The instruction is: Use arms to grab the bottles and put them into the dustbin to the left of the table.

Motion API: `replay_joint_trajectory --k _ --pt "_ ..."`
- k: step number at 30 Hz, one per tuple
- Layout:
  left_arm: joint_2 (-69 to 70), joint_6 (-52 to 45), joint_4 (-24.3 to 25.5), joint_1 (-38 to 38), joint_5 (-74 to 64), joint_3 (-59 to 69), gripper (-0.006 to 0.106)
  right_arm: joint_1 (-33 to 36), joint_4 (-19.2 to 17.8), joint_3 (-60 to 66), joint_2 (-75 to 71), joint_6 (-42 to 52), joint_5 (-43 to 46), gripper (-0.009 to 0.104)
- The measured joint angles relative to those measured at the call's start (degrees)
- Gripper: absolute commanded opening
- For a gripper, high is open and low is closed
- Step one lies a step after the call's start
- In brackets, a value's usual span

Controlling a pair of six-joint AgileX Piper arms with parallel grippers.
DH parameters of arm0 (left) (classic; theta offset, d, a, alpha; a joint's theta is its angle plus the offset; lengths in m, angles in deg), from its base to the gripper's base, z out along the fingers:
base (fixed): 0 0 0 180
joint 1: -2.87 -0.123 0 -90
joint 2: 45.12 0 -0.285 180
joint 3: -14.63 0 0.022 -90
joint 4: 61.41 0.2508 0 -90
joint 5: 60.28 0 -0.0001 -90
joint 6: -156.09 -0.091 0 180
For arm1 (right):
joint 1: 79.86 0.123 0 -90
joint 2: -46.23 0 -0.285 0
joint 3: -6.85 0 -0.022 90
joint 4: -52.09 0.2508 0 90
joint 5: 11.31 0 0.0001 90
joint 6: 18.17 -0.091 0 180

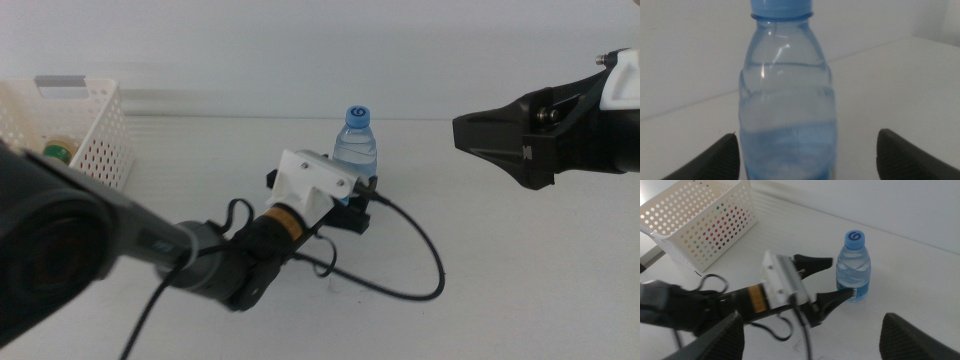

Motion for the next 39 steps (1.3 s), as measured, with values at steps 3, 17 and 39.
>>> replay_joint_trajectory --k 3,17,39 --pt "-3.41 -0.21 -0.68 -0.23 -0.41 -5.13 0.094 0.00 0.00 0.00 0.00 0.00 0.00 0.077" --pt "-7.84 -4.61 -3.33 -1.01 -10.99 -14.65 0.018 0.00 0.00 0.00 0.00 0.00 0.00 0.077" --pt "27.47 -13.43 -2.86 -39.24 -116.01 -35.31 -0.002 0.00 0.00 0.00 0.00 0.00 0.00 0.077"
